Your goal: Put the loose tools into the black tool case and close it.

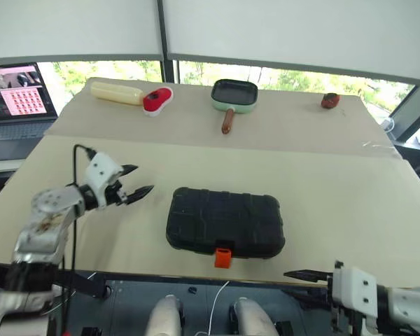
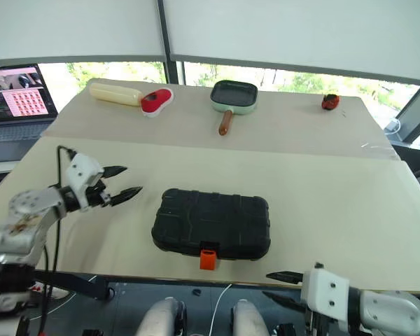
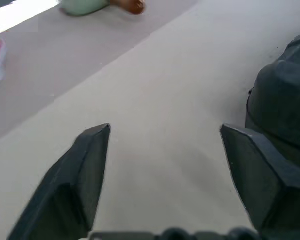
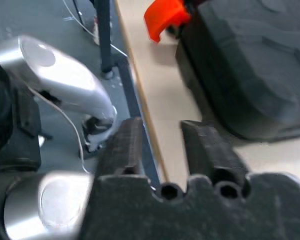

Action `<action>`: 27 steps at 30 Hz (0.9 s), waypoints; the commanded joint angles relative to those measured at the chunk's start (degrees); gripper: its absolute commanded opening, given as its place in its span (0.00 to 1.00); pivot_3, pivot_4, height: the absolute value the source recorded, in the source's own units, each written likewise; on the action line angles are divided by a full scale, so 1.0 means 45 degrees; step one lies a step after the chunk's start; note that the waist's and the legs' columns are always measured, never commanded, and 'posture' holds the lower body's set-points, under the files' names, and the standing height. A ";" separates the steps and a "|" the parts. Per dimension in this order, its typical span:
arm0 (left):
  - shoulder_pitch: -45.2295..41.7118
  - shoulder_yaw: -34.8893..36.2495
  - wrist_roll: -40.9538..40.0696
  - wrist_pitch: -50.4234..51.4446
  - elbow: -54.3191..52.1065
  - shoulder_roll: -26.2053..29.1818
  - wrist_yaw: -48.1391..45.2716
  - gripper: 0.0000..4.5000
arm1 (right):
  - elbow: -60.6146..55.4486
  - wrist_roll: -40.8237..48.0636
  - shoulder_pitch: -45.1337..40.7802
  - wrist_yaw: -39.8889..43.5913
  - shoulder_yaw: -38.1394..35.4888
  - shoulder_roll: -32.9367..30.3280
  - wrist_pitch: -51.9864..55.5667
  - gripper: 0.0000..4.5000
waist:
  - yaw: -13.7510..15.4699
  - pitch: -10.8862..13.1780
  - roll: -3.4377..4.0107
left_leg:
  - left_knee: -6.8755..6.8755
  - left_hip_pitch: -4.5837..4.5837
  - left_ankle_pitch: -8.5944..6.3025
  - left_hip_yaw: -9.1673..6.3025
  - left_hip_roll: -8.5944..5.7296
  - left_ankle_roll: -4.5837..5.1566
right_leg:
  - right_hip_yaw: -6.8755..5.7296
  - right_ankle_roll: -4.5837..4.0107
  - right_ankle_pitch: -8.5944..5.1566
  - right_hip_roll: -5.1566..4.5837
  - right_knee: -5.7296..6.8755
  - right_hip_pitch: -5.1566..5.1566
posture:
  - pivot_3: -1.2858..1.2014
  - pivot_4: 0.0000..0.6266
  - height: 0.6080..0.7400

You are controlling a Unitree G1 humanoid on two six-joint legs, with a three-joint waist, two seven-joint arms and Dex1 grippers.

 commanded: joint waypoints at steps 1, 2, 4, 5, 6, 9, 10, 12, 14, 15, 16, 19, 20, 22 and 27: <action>-0.1497 -0.1124 0.0910 -0.1598 0.1992 -0.0565 -0.0837 0.49 | 0.0319 -0.0071 -0.1128 0.0176 0.0901 -0.0176 0.0802 0.01 | 0.0012 0.0001 -0.0001 | 0.0000 -0.0022 -0.0001 0.0011 -0.0002 0.0000 | -0.0001 0.0055 0.0023 0.0012 0.0004 -0.0021 | 0.52 0.24 1.00; -0.1898 -0.1338 0.1092 -0.2021 0.2569 -0.0741 -0.1006 0.42 | 0.0497 -0.0197 -0.1480 0.0208 0.1166 -0.0155 0.0872 0.00 | 0.0009 0.0000 0.0000 | 0.0000 -0.0065 -0.0004 0.0009 0.0005 -0.0004 | -0.0001 0.0070 0.0026 0.0029 0.0015 -0.0063 | 0.52 0.24 1.00; -0.2743 -0.1853 0.1442 -0.2790 0.3707 -0.1185 -0.1442 0.27 | 0.1070 -0.0602 -0.2266 0.0307 0.1871 -0.0058 0.0820 0.00 | 0.0018 0.0002 -0.0001 | -0.0004 -0.0115 -0.0017 -0.0018 0.0016 -0.0010 | -0.0010 0.0058 0.0014 0.0059 0.0034 -0.0104 | 0.52 0.24 1.00; -0.3066 -0.2019 0.1590 -0.3149 0.4178 -0.1366 -0.1563 0.18 | 0.1321 -0.0795 -0.2594 0.0335 0.2150 -0.0012 0.0751 0.00 | 0.0035 0.0004 0.0001 | -0.0004 -0.0124 -0.0025 -0.0027 0.0022 -0.0011 | -0.0019 0.0053 0.0010 0.0070 0.0033 -0.0107 | 0.52 0.24 1.00; -0.3340 -0.2186 0.1747 -0.3327 0.4592 -0.1519 -0.1688 0.10 | 0.1569 -0.0939 -0.2927 0.0332 0.2388 0.0054 0.0754 0.00 | 0.0051 0.0005 0.0001 | -0.0004 -0.0135 -0.0029 -0.0032 0.0019 -0.0010 | -0.0025 0.0057 0.0005 0.0070 0.0035 -0.0115 | 0.52 0.24 1.00; -0.3646 -0.2690 0.2038 -0.3693 0.5153 -0.1621 -0.2517 0.01 | 0.2222 -0.1467 -0.3912 -0.0081 0.2817 0.0404 0.0887 0.00 | 0.0054 0.0006 0.0004 | 0.0002 -0.0144 -0.0031 -0.0029 0.0011 -0.0010 | -0.0027 0.0067 0.0000 0.0064 0.0032 -0.0116 | 0.52 0.24 1.00; -0.3622 -0.2793 0.2058 -0.3863 0.5173 -0.1587 -0.2839 0.01 | 0.2412 -0.1641 -0.4189 -0.0327 0.2863 0.0571 0.0964 0.00 | 0.0029 0.0006 0.0004 | 0.0003 -0.0144 -0.0031 -0.0029 0.0012 -0.0010 | -0.0026 0.0067 0.0001 0.0063 0.0031 -0.0116 | 0.52 0.24 1.00; -0.3499 -0.2885 0.1994 -0.4087 0.5072 -0.1502 -0.3414 0.01 | 0.2721 -0.1995 -0.4603 -0.0678 0.2934 0.0801 0.1096 0.00 | 0.0009 0.0007 0.0004 | 0.0005 -0.0139 -0.0031 -0.0029 0.0014 -0.0011 | -0.0026 0.0068 0.0001 0.0063 0.0035 -0.0112 | 0.52 0.24 1.00; -0.3135 -0.3038 0.1751 -0.3970 0.4495 -0.1257 -0.4367 0.01 | 0.3234 -0.2545 -0.5219 -0.1155 0.3002 0.1078 0.1111 0.00 | -0.0029 0.0008 0.0003 | 0.0013 -0.0137 -0.0029 -0.0027 0.0017 -0.0014 | -0.0025 0.0069 0.0002 0.0063 0.0041 -0.0112 | 0.52 0.24 1.00; -0.2817 -0.3138 0.1511 -0.3697 0.3876 -0.1029 -0.5004 0.01 | 0.3717 -0.2844 -0.5771 -0.1678 0.2929 0.1349 0.1225 0.00 | -0.0051 0.0008 0.0005 | 0.0014 -0.0134 -0.0029 -0.0024 0.0017 -0.0014 | -0.0025 0.0069 0.0002 0.0063 0.0042 -0.0111 | 0.52 0.24 1.00; -0.2538 -0.3206 0.1272 -0.3322 0.3269 -0.0835 -0.5509 0.01 | 0.4204 -0.3063 -0.6324 -0.2189 0.2832 0.1637 0.1469 0.00 | -0.0103 0.0008 0.0003 | 0.0014 -0.0133 -0.0028 -0.0023 0.0015 -0.0015 | -0.0024 0.0069 0.0002 0.0058 0.0045 -0.0111 | 0.52 0.24 1.00; -0.1976 -0.3197 0.0845 -0.2587 0.1815 -0.0547 -0.5981 0.01 | 0.5165 -0.3354 -0.7287 -0.2766 0.2690 0.2029 0.1960 0.00 | -0.0185 0.0015 0.0030 | 0.0014 -0.0132 -0.0028 -0.0015 0.0017 -0.0016 | -0.0021 0.0069 0.0002 0.0053 0.0050 -0.0111 | 0.52 0.24 1.00; -0.1938 -0.3118 0.0841 -0.2538 0.1551 -0.0563 -0.5851 0.01 | 0.5216 -0.3311 -0.7330 -0.2666 0.2664 0.1985 0.1986 0.00 | -0.0122 0.0020 0.0039 | 0.0014 -0.0131 -0.0029 -0.0012 0.0008 -0.0015 | -0.0020 0.0072 0.0001 0.0044 0.0051 -0.0111 | 0.52 0.24 1.00; -0.2063 -0.2928 0.0951 -0.2392 0.1217 -0.0613 -0.5552 0.01 | 0.5098 -0.3071 -0.7322 -0.2326 0.2511 0.1804 0.2124 0.00 | 0.0036 0.0021 0.0037 | 0.0014 -0.0141 -0.0029 -0.0018 0.0004 -0.0014 | -0.0030 0.0080 -0.0004 0.0041 0.0053 -0.0114 | 0.52 0.24 1.00; -0.2837 -0.2733 0.0310 -0.0938 -0.0346 -0.1071 -0.5332 0.01 | 0.4811 -0.2098 -0.7605 -0.0665 0.1971 0.0662 0.2765 0.00 | 0.0146 0.0023 0.0038 | 0.0021 -0.0154 -0.0029 -0.0028 -0.0001 -0.0013 | -0.0036 0.0083 -0.0003 0.0040 0.0052 -0.0113 | 0.52 0.24 1.00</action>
